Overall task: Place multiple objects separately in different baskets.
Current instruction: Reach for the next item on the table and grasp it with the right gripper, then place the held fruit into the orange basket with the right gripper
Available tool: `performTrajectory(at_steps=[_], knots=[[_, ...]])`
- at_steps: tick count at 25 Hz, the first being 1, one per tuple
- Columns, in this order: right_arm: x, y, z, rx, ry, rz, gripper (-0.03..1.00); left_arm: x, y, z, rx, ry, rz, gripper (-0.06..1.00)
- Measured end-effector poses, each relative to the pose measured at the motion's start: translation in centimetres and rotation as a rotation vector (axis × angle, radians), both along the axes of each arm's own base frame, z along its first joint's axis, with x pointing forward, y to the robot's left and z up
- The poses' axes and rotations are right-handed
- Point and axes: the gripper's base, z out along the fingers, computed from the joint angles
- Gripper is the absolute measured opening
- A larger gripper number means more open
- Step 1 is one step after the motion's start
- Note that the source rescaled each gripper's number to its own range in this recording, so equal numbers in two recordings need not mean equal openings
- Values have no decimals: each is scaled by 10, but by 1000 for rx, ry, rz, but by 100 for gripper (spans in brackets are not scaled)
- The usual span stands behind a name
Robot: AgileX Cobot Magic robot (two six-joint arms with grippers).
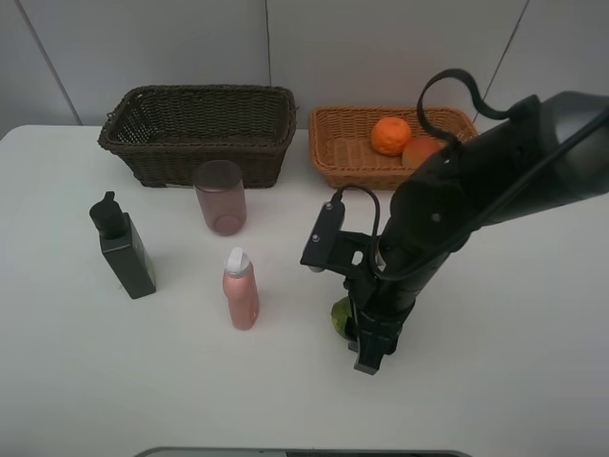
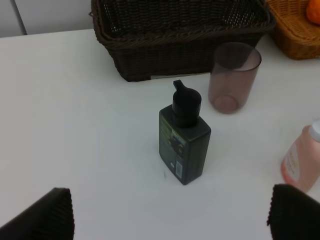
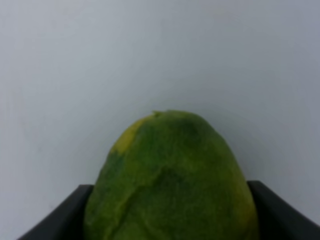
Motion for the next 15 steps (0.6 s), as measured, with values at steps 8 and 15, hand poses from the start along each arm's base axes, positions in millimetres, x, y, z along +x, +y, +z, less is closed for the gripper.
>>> performTrajectory(at_steps=[8,15], knots=[[0,0,0,0,0,0,1,0,0,0,0,0,0,100],[0,0,0,0,0,0,1,0,0,0,0,0,0,100]])
